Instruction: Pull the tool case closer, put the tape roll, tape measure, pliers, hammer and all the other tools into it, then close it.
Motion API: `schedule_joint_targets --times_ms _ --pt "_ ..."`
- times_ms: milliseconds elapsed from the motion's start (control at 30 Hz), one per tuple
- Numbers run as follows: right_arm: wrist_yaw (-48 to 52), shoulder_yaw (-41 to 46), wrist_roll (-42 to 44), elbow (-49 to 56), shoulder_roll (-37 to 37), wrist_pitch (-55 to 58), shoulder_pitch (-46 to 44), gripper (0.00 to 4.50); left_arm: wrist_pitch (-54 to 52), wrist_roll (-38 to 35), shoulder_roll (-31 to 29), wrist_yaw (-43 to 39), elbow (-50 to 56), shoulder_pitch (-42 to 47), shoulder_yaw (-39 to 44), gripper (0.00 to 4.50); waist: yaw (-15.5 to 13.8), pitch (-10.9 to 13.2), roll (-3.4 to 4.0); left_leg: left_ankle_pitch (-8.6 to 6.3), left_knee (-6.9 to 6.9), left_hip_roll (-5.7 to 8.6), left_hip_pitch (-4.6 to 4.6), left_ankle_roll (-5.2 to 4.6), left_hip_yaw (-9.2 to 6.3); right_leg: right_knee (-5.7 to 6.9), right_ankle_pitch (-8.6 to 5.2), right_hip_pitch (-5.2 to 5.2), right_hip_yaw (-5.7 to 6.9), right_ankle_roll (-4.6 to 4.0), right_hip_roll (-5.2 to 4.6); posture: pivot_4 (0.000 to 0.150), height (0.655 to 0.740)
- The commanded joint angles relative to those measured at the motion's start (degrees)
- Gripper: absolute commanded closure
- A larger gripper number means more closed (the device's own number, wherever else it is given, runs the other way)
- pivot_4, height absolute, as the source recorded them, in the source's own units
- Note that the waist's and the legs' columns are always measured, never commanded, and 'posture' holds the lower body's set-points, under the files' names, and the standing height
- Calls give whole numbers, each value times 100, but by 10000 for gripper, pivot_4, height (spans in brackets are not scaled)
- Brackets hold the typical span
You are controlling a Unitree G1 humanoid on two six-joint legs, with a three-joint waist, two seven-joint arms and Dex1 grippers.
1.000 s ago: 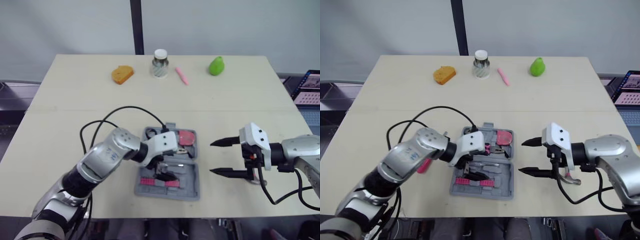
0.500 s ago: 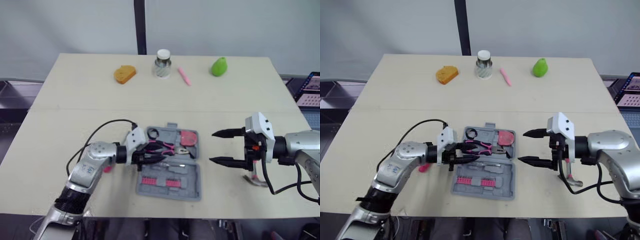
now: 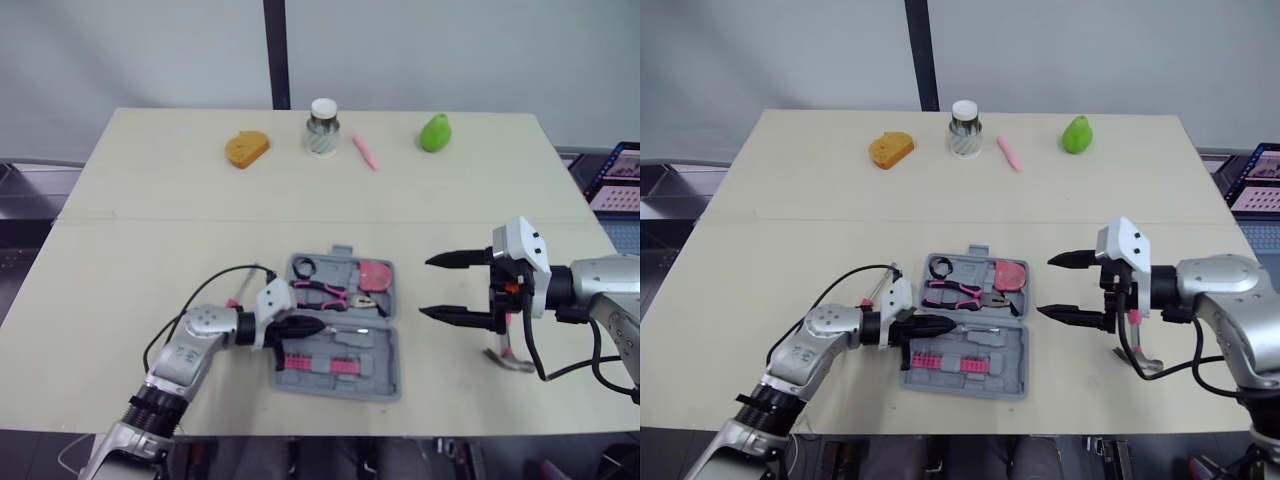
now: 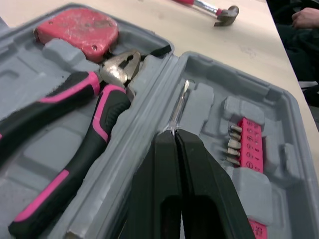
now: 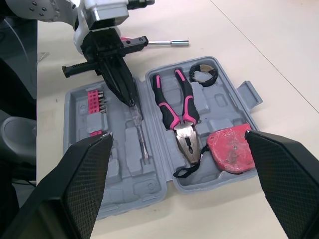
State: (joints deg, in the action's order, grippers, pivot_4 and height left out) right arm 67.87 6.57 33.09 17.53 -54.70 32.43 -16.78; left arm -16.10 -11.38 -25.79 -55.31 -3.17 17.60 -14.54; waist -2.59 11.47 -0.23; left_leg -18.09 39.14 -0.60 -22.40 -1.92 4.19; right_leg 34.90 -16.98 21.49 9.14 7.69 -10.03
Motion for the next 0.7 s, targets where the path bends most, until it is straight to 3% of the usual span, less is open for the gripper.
schedule_joint_targets --times_ms 33,700 --pt "84 33 3 38 -37 -117 -15 0 152 80 26 -17 11 2 -56 43930 2 0 0 0 0 -1 0 0 0 0 0 0 0 0 0 1500 7400" --pt "362 42 35 199 -225 -53 119 0 165 491 203 122 -294 117 -316 43930 -29 -1 0 0 0 -3 1 0 -1 0 0 -2 0 0 -2 1500 7400"
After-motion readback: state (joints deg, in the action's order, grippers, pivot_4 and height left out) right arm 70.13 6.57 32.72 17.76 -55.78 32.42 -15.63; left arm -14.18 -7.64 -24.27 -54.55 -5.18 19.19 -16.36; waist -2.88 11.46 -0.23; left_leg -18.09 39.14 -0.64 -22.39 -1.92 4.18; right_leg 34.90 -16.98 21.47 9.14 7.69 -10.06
